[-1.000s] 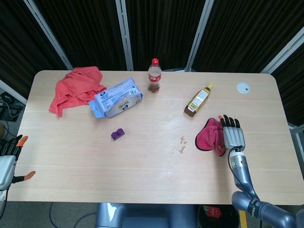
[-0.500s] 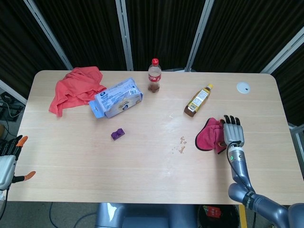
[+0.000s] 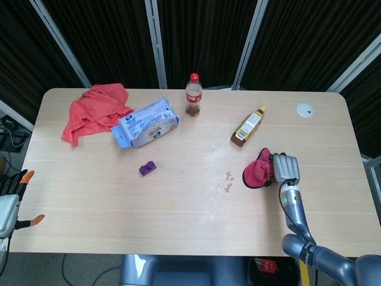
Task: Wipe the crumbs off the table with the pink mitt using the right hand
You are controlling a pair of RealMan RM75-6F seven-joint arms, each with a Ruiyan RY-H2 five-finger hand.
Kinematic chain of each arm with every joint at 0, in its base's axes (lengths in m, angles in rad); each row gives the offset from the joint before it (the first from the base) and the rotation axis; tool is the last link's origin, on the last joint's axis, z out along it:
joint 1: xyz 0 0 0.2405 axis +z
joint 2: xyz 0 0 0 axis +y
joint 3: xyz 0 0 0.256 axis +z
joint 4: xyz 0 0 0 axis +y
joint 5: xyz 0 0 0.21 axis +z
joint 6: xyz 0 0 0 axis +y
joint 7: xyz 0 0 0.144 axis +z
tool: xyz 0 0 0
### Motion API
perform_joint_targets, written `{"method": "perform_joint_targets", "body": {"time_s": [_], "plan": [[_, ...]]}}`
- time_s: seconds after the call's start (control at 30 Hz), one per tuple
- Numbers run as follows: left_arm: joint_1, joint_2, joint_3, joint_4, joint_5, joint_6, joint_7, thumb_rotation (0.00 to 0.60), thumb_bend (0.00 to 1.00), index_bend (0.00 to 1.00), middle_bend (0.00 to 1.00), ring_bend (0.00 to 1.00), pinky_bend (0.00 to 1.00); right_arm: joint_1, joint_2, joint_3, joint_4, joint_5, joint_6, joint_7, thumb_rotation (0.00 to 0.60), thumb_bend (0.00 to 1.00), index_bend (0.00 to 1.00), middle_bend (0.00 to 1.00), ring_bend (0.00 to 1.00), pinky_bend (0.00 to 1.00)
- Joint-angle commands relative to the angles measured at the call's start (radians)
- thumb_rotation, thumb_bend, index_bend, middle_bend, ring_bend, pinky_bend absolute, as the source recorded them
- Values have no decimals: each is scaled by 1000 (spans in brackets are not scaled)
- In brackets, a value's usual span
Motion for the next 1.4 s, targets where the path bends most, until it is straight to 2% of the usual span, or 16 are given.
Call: {"method": "perform_joint_targets", "body": {"time_s": [0.03, 0.2, 0.37, 0.8, 1.03, 1.17, 1.4], "plan": [[0, -1, 0, 1, 2, 2, -2, 600, 0, 43, 0, 0, 0, -12, 23, -9, -60, -42, 33, 32, 600, 447, 731, 605, 496, 687], [0, -1, 1, -2, 1, 0, -5, 600, 0, 48, 0, 0, 0, -21, 53, -24, -156, -68, 50, 26, 600, 464, 748, 617, 507, 697], [1, -1, 1, -3, 2, 5, 1, 600, 0, 50, 0, 0, 0, -16, 45, -45, -236, -93, 64, -7, 600, 466, 749, 617, 507, 697], [4, 1, 1, 0, 3, 10, -2, 600, 0, 52, 0, 0, 0, 22, -72, -104, -370, -188, 79, -58, 600, 467, 749, 617, 507, 697], [4, 0, 1, 0, 0, 11, 4, 600, 0, 52, 0, 0, 0, 33, -99, -104, -308, -176, 68, -94, 600, 469, 750, 617, 507, 697], [5, -3, -2, -2, -8, 13, 11, 600, 0, 52, 0, 0, 0, 29, -105, -75, -180, -104, 60, -128, 600, 473, 751, 617, 507, 697], [4, -1, -4, -5, -13, 12, 11, 600, 0, 51, 0, 0, 0, 3, -54, -58, -84, -70, 61, -110, 600, 479, 750, 617, 507, 697]]}}
